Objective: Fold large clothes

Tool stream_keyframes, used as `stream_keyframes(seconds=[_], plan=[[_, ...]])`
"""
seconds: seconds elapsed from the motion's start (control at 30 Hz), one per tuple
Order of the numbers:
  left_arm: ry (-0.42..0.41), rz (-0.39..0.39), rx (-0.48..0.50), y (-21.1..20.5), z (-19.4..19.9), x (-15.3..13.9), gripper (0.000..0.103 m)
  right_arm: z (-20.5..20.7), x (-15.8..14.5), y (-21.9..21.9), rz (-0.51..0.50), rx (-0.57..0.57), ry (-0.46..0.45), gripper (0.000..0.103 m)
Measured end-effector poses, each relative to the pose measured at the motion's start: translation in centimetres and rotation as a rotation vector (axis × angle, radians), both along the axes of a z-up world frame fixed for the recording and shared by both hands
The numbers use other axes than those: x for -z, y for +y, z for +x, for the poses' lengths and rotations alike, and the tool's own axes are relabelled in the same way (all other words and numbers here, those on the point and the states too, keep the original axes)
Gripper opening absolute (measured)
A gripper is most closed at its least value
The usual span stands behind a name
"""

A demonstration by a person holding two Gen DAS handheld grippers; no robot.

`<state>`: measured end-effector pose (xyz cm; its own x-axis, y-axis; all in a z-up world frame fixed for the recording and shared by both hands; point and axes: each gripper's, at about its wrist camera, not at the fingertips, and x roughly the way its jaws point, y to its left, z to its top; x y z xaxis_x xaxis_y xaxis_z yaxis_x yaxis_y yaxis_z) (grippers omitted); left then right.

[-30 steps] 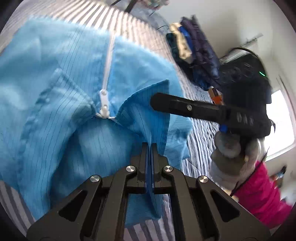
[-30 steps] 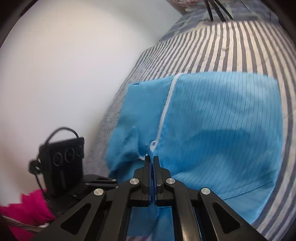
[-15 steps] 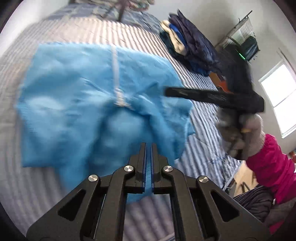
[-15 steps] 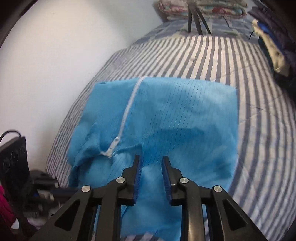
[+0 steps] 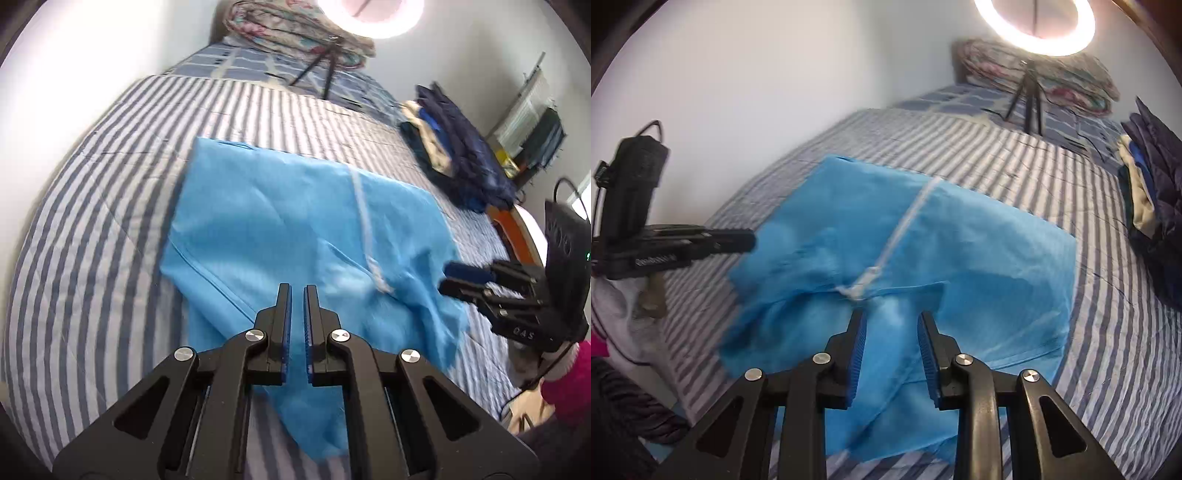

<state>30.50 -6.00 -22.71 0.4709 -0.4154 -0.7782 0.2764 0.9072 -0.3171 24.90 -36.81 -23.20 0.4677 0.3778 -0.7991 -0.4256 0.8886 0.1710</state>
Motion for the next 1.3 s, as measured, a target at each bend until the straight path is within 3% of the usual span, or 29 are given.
stream_keyframes(seconds=[0.07, 0.17, 0.27, 0.33, 0.43, 0.53, 0.67, 0.8, 0.83, 0.9, 1.1, 1.13, 1.17, 1.2, 1.27, 1.3], plan=[[0.046, 0.061, -0.004, 0.1, 1.3, 2.2, 0.004, 0.8, 1.8, -0.8, 0.036, 0.019, 0.087, 0.031], [0.122, 0.074, 0.019, 0.9, 1.1, 5.2, 0.004, -0.7, 4.4, -1.4, 0.036, 0.000, 0.172, 0.031], [0.109, 0.078, 0.039, 1.6, 0.5, 4.8, 0.004, -2.2, 4.1, -2.2, 0.041, -0.042, 0.172, 0.031], [0.089, 0.034, 0.032, 2.2, 1.0, 3.1, 0.004, -2.0, 2.4, -3.5, 0.117, -0.045, 0.164, 0.031], [-0.006, 0.063, 0.044, 1.7, 3.0, 0.1, 0.004, -0.7, -0.4, -5.0, 0.153, -0.026, 0.075, 0.031], [-0.026, 0.054, 0.072, -0.1, 6.6, -1.2, 0.004, 2.7, -1.8, -5.9, 0.151, 0.046, 0.012, 0.032], [-0.058, 0.138, 0.081, -2.3, 10.9, -0.5, 0.004, 7.6, -0.2, -6.1, 0.080, 0.135, -0.028, 0.032], [0.025, 0.204, 0.052, -2.3, 13.6, 4.1, 0.004, 9.7, 3.2, -7.3, 0.111, 0.209, 0.046, 0.031], [0.048, 0.203, 0.054, -2.2, 13.8, 5.2, 0.004, 9.9, 3.8, -7.5, 0.108, 0.207, 0.062, 0.029], [0.017, 0.164, 0.050, -1.3, 13.4, 6.0, 0.007, 9.9, 5.6, -7.9, 0.137, 0.208, 0.088, 0.029], [0.024, 0.137, 0.035, 0.8, 12.9, 4.6, 0.008, 8.9, 3.4, -9.9, 0.156, 0.214, 0.090, 0.032], [0.017, 0.113, 0.020, 1.7, 12.3, 4.1, 0.012, 8.7, 3.2, -10.5, 0.164, 0.225, 0.081, 0.038], [0.020, 0.076, 0.006, 2.6, 11.8, 3.5, 0.023, 7.9, 2.8, -11.8, 0.186, 0.244, 0.076, 0.046], [0.023, 0.031, -0.008, 3.6, 11.6, 3.3, 0.042, 7.1, 2.7, -12.7, 0.218, 0.259, 0.081, 0.050], [0.070, -0.085, -0.070, 6.5, 10.9, 3.3, 0.063, 5.9, 2.9, -14.4, 0.297, 0.273, 0.112, 0.057], [0.110, -0.148, -0.089, 7.9, 10.7, 3.6, 0.064, 5.4, 3.3, -15.2, 0.334, 0.271, 0.133, 0.058]])
